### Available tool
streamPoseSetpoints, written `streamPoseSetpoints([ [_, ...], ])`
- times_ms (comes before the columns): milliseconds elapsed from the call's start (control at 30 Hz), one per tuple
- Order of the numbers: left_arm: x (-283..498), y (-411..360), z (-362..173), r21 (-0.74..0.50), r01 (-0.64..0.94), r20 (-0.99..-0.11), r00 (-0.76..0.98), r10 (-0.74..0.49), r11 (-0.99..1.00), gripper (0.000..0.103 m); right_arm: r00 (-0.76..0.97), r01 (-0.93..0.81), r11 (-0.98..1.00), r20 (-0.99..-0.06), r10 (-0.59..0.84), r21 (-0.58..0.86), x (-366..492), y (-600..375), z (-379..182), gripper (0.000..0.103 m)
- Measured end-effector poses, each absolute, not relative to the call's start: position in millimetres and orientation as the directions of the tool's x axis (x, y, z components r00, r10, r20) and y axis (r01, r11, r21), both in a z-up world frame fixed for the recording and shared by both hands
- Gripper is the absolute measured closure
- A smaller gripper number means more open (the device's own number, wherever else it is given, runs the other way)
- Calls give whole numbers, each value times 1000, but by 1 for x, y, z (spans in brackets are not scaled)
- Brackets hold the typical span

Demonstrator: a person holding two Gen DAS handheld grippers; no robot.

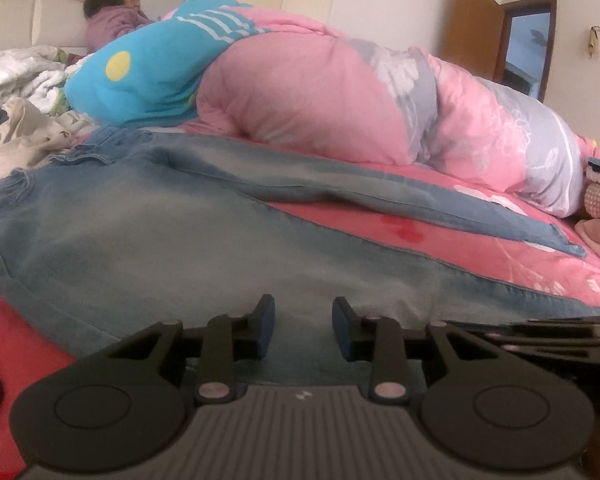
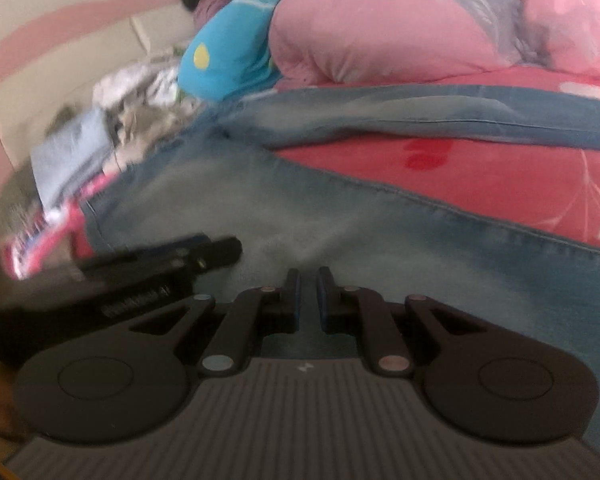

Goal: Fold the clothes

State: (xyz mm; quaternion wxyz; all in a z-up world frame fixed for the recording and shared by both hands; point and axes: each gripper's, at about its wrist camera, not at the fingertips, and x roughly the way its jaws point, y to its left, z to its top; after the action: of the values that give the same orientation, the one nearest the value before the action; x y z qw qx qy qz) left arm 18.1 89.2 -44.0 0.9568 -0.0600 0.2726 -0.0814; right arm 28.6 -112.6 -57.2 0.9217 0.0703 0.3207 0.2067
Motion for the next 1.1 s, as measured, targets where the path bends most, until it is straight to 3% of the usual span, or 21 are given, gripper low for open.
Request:
streamPoseSetpoints([
  [100,19,89,-43,-158,120,-515,837,-185,980,70,727,-302,923,-569,385,239,15,-139,-54,99],
  [267,15,89,-43,-162,113,-517,836,-182,980,70,772,-55,963,-600,208,263,-24,-238,-50,103],
  [433,15,88,-43,-160,106,-521,835,-176,981,69,784,262,929,-619,-47,261,-78,-349,-42,103],
  [567,15,89,-43,-164,104,-522,835,-176,981,68,720,473,870,-631,-290,139,-104,-400,-42,103],
  [700,15,88,-43,-165,103,-522,835,-176,981,68,703,549,825,-609,-368,135,-115,-407,-33,97],
  [900,16,87,-44,-155,107,-522,835,-173,982,65,854,241,959,-501,-138,147,-80,-328,-14,97],
  [1100,16,89,-44,-155,115,-524,832,-181,981,65,828,-5,992,-555,75,127,-20,-260,-34,98],
])
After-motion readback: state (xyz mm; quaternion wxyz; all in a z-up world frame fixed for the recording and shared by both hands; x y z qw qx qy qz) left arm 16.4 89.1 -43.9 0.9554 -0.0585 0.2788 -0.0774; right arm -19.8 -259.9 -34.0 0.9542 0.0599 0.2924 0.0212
